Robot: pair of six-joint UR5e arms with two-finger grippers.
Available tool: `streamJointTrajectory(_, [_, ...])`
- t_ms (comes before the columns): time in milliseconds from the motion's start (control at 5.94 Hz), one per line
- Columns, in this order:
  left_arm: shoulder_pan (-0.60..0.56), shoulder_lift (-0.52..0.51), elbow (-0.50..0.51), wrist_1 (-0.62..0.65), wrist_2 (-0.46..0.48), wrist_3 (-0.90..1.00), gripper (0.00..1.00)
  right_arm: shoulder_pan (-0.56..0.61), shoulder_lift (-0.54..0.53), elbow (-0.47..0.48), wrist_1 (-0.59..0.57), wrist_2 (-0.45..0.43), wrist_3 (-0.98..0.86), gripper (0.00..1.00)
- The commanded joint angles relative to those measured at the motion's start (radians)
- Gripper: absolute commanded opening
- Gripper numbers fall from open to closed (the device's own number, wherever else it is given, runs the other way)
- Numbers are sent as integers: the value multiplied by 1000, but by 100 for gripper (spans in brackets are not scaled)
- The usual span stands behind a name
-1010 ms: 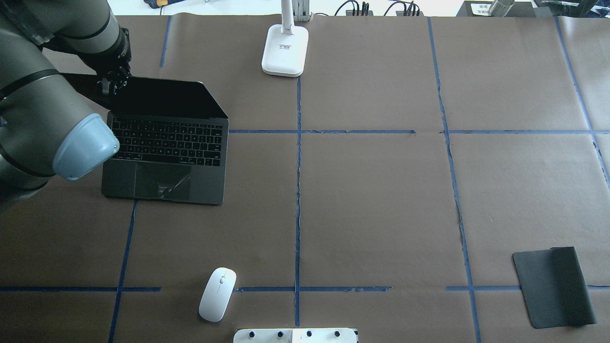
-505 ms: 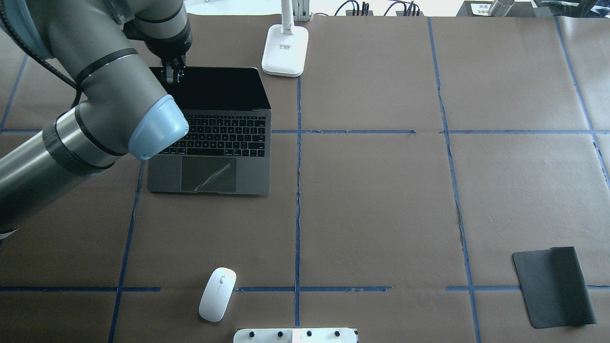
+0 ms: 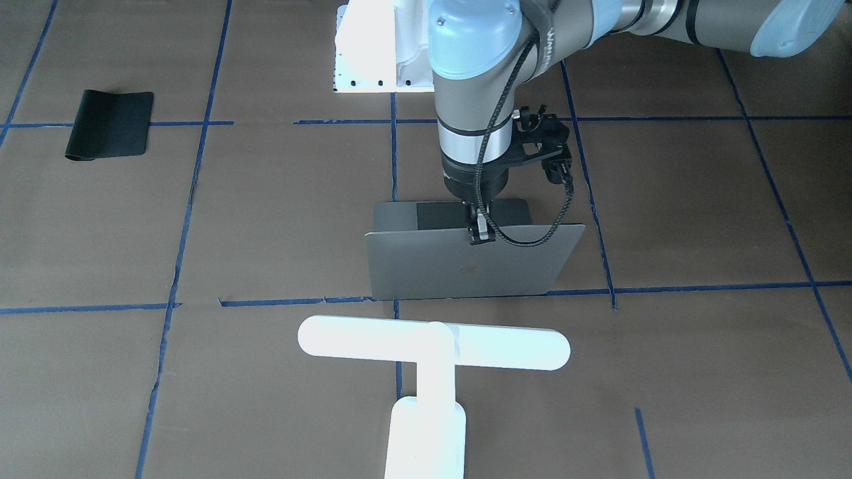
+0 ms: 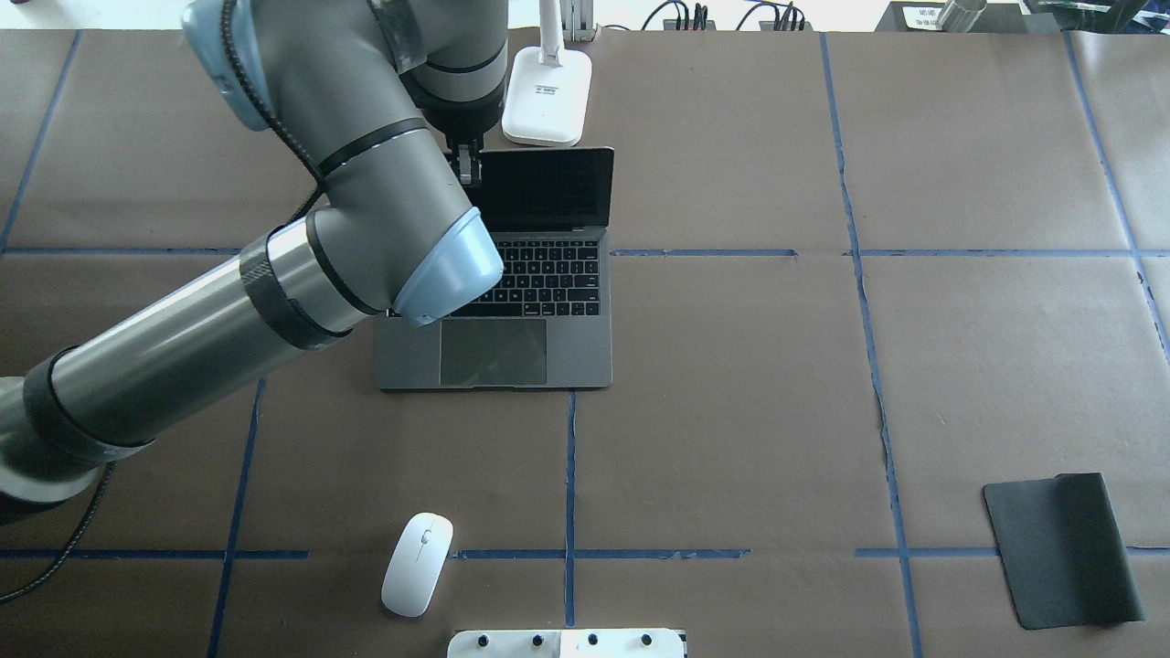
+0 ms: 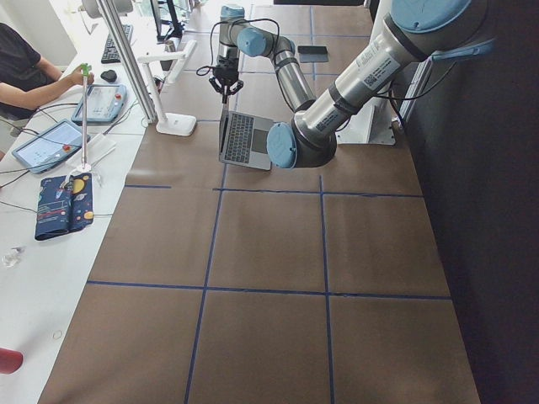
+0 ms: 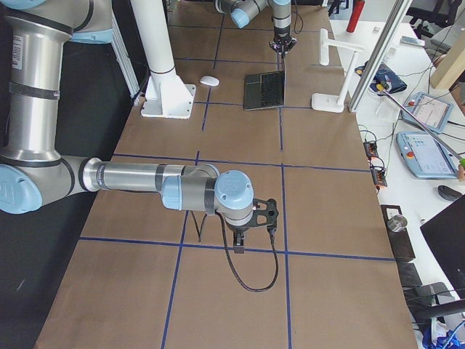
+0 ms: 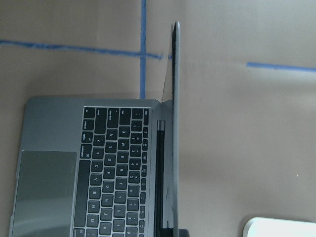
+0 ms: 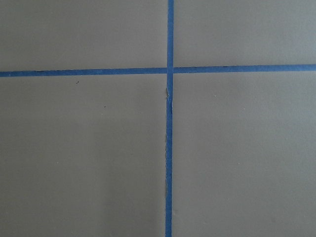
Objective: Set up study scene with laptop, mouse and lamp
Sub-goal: 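Slide the laptop with the left gripper to just in front of the white lamp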
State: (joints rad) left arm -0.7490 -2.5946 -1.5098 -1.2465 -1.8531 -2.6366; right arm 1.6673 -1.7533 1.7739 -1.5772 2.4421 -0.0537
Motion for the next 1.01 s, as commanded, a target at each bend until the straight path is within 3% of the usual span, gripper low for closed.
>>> streamJointTrajectory(0, [22, -61, 100, -68, 2, -52, 0, 3, 0, -1, 0, 0, 0, 100])
streamJointTrajectory(673, [20, -67, 143, -114, 2, -54, 0, 6, 0, 1, 0, 0, 0, 100])
streamJointTrajectory(842, [20, -64, 143, -116, 2, -49, 19, 8, 0, 1, 0, 0, 0, 100])
